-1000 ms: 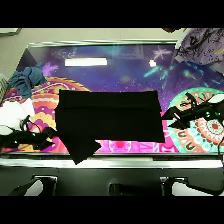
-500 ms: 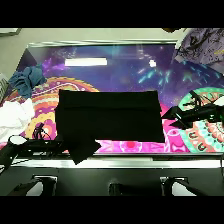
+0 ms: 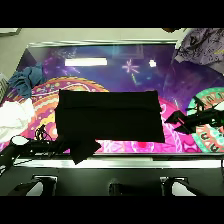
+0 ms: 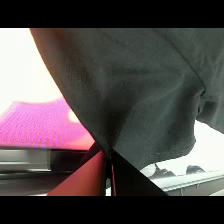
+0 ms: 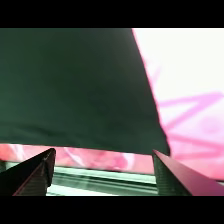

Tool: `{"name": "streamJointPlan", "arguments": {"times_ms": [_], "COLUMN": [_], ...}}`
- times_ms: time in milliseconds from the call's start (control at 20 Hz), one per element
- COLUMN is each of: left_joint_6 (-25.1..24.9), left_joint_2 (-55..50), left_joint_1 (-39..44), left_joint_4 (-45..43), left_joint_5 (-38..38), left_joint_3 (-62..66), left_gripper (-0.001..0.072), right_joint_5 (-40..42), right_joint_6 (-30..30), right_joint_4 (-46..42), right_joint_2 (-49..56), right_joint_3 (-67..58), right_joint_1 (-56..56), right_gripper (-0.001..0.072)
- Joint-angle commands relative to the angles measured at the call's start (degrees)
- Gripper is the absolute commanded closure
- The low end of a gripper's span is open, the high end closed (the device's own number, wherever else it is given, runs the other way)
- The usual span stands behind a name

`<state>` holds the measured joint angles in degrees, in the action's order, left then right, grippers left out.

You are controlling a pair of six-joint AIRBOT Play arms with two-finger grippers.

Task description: Fold the clothes and pants, and hang the long-sleeved shirts on hangers.

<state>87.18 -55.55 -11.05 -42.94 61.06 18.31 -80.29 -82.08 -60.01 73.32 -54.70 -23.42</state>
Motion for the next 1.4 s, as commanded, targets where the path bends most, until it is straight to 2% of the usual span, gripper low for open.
{"name": "streamJointPlan", "arguments": {"times_ms": [0, 150, 400, 500, 650, 750, 800, 850, 900, 1000, 1200, 1350], "left_joint_6": [0.04, 0.02, -0.2, -0.2, -0.2, -0.2, -0.2, -0.2, -0.2, -0.2, -0.13, 6.27], "left_joint_2": [0.04, 0.04, 0.04, 0.04, 0.04, 0.04, 0.04, 0.04, 0.04, 0.04, 0.5, 3.98], "left_joint_1": [0.07, 0.07, 0.07, 0.07, 0.07, 0.07, 0.07, 0.07, 0.07, 0.07, -0.33, -1.55], "left_joint_4": [0.07, 0.07, 0.07, 0.04, 0.07, 0.04, 0.04, 0.07, 0.07, 0.04, -1.55, -10.8], "left_joint_5": [-0.04, -0.11, -0.13, -0.35, -0.57, -0.57, -0.57, -0.59, -0.59, -0.7, 1.25, 7.67], "left_joint_3": [-0.04, -0.04, -0.04, -0.04, -0.02, -0.02, -0.02, -0.02, -0.02, -0.02, 1.51, 5.99], "left_gripper": [0.0686, 0.0685, 0.0685, 0.0685, 0.0685, 0.0685, 0.0685, 0.0686, 0.0685, 0.0685, 0.0688, 0.069], "right_joint_5": [2.21, 4.92, 7.87, 8.48, 9.07, 10.84, 11.54, 11.69, 11.72, 11.41, 9.64, 5.09], "right_joint_6": [0.68, 1.01, 2.95, 3.56, 4.55, 4.79, 4.79, 4.92, 5.27, 6.27, 5.51, 0.46], "right_joint_4": [-2.67, -4.13, -1.73, -0.42, 1.33, 1.46, 1.77, 2.14, 2.32, 2.27, 2.19, -1.14], "right_joint_2": [0.79, 0.79, 0.81, 1.22, 2.58, 2.69, 2.69, 2.69, 2.69, 2.69, 1.46, -3.3], "right_joint_3": [6.4, 10.45, 14.14, 15.45, 16.39, 16.39, 16.39, 16.39, 16.39, 16.37, 16.35, 16.33], "right_joint_1": [-0.26, -0.26, -0.26, -0.26, -0.26, -0.26, -0.26, -0.26, -0.26, -0.26, -0.26, -0.26], "right_gripper": [0.0046, 0.0047, 0.0048, 0.0083, 0.0094, 0.0157, 0.0221, 0.0416, 0.0526, 0.0684, 0.0686, 0.0687]}}
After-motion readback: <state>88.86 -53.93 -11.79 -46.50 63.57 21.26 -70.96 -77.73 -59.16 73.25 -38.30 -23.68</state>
